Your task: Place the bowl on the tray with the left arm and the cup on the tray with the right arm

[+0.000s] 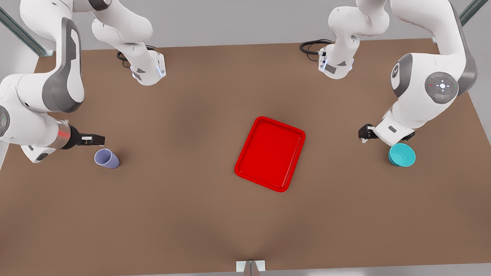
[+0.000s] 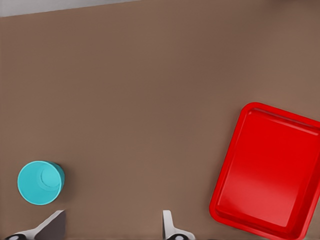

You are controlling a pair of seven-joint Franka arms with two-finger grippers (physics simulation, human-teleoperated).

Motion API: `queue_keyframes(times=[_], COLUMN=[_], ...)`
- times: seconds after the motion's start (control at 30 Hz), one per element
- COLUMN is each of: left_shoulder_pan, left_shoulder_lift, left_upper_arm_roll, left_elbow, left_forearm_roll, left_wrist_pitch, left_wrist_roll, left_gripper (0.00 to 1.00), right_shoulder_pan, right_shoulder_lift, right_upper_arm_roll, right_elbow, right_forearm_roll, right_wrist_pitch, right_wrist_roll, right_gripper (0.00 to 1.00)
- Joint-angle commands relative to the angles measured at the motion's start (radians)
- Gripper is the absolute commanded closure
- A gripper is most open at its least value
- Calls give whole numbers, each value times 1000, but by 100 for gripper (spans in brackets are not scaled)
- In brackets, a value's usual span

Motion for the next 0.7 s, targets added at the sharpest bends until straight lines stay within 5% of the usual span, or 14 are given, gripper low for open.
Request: queue_keyframes(times=[0.0, 0.1, 0.23, 0.37, 0.67], left_shoulder_pan=[-1, 80, 384, 567, 628], left_shoulder_lift=[0, 37, 279, 339, 493], left_upper_arm_roll=[0, 6, 6, 8, 8], left_elbow=[-1, -136, -133, -154, -188], left_forearm_roll=[3, 4, -137, -160, -217], left_wrist_pitch=[-3, 10, 218, 286, 439], left_wrist_roll=[2, -18, 293, 549, 583], left_gripper=[0, 0, 0, 0, 0], right_shoulder_pan=[-1, -1, -1, -4, -4], right_shoulder_lift=[0, 0, 0, 0, 0], right_upper_arm_roll=[0, 0, 0, 0, 0], right_elbow=[0, 0, 0, 0, 0], right_forearm_roll=[0, 0, 0, 0, 0], right_wrist_pitch=[0, 0, 0, 0, 0], right_wrist_roll=[1, 1, 1, 1, 0], right_gripper=[0, 0, 0, 0, 0])
